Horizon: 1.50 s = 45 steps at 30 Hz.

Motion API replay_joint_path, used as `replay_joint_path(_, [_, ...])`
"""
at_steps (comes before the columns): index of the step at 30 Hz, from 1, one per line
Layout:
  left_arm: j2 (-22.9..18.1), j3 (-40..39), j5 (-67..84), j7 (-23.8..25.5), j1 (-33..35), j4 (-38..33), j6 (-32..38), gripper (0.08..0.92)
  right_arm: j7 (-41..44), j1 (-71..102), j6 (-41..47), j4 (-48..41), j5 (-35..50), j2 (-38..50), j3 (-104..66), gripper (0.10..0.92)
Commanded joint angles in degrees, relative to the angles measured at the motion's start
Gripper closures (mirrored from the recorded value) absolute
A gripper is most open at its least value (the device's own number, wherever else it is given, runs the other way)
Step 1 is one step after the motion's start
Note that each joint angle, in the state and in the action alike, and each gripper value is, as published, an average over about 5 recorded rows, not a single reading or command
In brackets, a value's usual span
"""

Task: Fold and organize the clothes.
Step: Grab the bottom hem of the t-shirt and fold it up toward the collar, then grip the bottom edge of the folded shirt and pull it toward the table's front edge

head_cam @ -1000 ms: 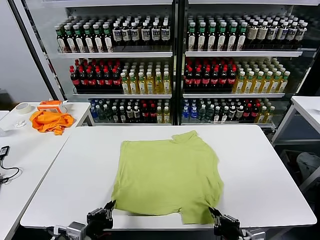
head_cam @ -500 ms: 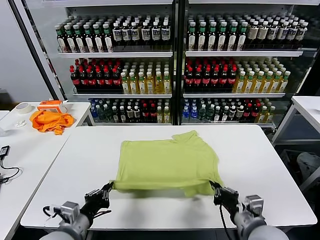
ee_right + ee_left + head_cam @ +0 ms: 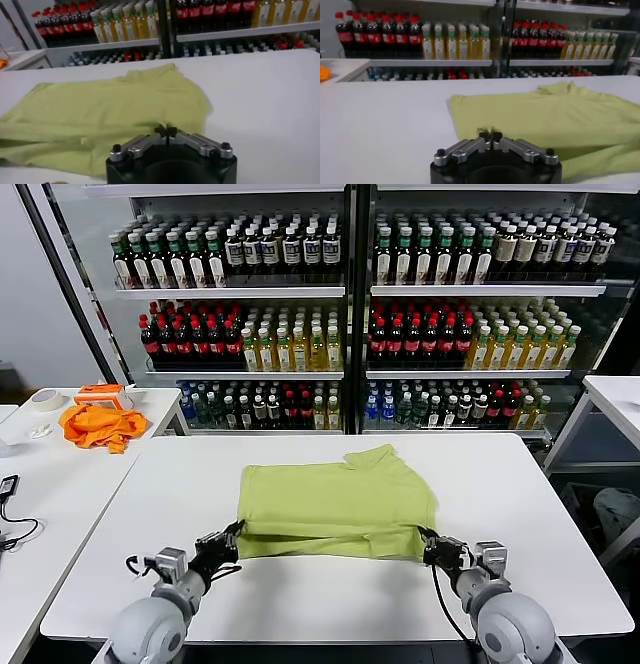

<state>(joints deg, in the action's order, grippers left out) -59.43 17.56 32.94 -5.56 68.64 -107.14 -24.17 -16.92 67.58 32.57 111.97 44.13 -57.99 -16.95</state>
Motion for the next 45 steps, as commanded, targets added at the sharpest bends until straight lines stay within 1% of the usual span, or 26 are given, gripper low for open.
replay_joint_path(1, [-0.24,-3.74,-1.02,1.56,-9.13,10.64,1.15,0.913,0.44,-3.82,0.24,-4.87,-0.55,-1.36,1.68,0.921])
replay_joint_path(8, [-1.39,-4.4,-3.33,1.77,-11.26,14.67,2.37,0.913,1.31,-4.42,0.21,-6.02,-2.22,-1.67,2.71,0.912])
replay_joint_path(11, [-1.8,-4.26,-3.9,1.36,-11.7,15.86,2.5,0.912,1.76,-4.07,0.16,-5.66,-3.03,-1.78,2.38,0.855])
replay_joint_path(13, [-1.88,-4.07,-4.17,1.16,-11.62,16.17,2.64,0.908,2.06,-3.53,0.13,-4.99,-3.46,-1.55,1.72,0.795])
replay_joint_path(15, [-1.81,-3.69,-4.25,1.04,-11.25,15.97,2.79,0.887,2.39,-2.76,0.11,-3.96,-3.79,-1.01,0.74,0.743])
replay_joint_path(18, [-1.38,-2.83,-3.44,0.89,-10.02,13.91,2.71,0.815,2.86,-1.05,0.02,-1.96,-3.99,0.35,-0.94,0.656])
replay_joint_path(24, [0.11,-1.44,0.9,-1.01,-5.58,5.63,-0.45,0.641,3.34,4.53,-0.94,2.63,-5.4,2.85,-3.62,0.483])
replay_joint_path(30, [0.35,-0.88,-0.49,-3.16,-0.8,0.3,-8.19,0.468,3.55,8.11,-2.47,0.89,-8.09,2.25,-3.5,0.31])
replay_joint_path(33, [0.34,-0.58,-1.99,-3.58,0.65,-0.03,-8.91,0.382,3.2,8.49,-2.91,0.23,-7.94,1.59,-2.84,0.238])
replay_joint_path(35, [0.31,-0.49,-2.28,-3.6,1.14,0.09,-8.92,0.321,3.12,8.34,-3.26,-0.38,-7.64,1.19,-2.39,0.227])
replay_joint_path(37, [0.24,-0.45,-2.23,-3.4,1.55,0.05,-8.91,0.272,3.08,8.05,-3.66,-0.96,-6.98,0.88,-2.19,0.263])
replay_joint_path(39, [0.13,-0.53,-2.29,-3.02,1.98,-0.17,-8.9,0.247,3.11,7.84,-3.95,-1.27,-6.18,0.74,-2.2,0.313])
replay_joint_path(41, [-0.12,-0.69,-2.91,-2.67,2.25,-0.21,-8.9,0.275,3.22,7.71,-4.12,-1.39,-5.63,0.73,-2.29,0.374])
replay_joint_path(45, [-1.16,-1.0,-4.94,-2.34,2.09,0.49,-8.89,0.386,3.49,7.79,-4.53,-1.14,-5.19,0.73,-2.53,0.487])
